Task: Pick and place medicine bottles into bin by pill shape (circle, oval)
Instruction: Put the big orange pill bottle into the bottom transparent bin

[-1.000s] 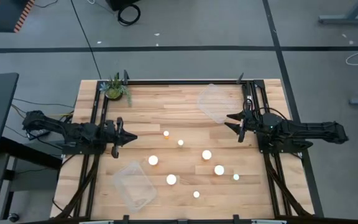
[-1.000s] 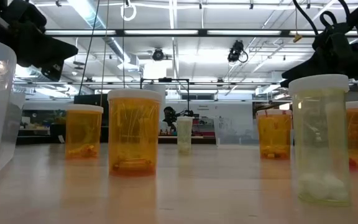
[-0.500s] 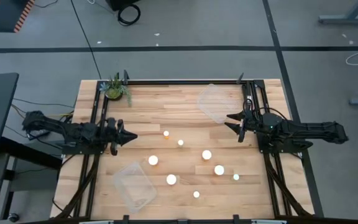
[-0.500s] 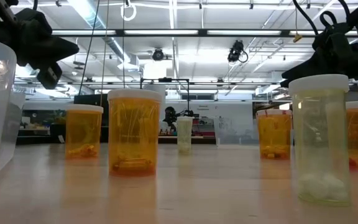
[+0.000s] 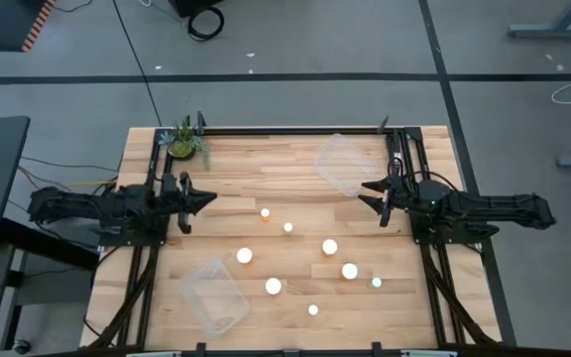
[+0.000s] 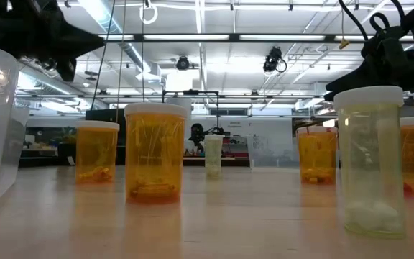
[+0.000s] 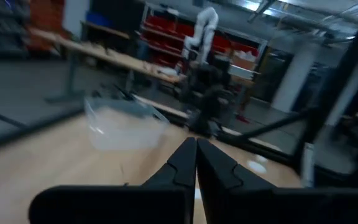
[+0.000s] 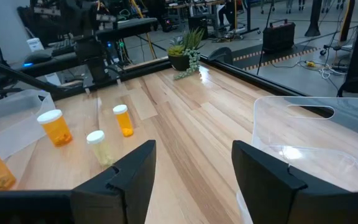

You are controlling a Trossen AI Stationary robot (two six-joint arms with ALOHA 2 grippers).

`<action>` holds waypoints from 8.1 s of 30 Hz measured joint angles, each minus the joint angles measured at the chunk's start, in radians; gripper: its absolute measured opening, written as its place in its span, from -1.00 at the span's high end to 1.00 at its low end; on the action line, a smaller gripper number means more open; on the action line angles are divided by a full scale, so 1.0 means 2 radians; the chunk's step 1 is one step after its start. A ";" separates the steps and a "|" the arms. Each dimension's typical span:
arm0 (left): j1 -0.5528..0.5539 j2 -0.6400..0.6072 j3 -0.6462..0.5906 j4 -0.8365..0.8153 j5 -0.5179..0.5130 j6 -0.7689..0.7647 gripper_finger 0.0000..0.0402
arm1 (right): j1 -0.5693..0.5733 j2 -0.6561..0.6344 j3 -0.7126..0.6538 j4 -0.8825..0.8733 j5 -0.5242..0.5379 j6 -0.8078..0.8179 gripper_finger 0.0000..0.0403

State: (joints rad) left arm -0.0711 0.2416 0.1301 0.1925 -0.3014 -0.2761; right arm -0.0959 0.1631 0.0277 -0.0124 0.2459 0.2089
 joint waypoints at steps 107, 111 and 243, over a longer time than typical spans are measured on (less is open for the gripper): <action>-0.124 0.718 0.494 -0.461 0.097 -0.208 -0.73 | 0.000 0.000 0.000 0.001 0.000 0.000 -0.08; -0.124 0.732 0.494 -0.462 0.100 -0.196 -0.73 | 0.000 0.000 0.000 0.001 0.000 0.000 -0.08; -0.341 0.766 0.533 -0.670 0.140 -0.614 -0.29 | 0.000 0.000 0.000 0.001 0.000 0.000 -0.08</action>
State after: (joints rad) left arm -0.7535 1.7736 1.1969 -1.1467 -0.0212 -1.5032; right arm -0.0957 0.1628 0.0275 -0.0106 0.2459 0.2090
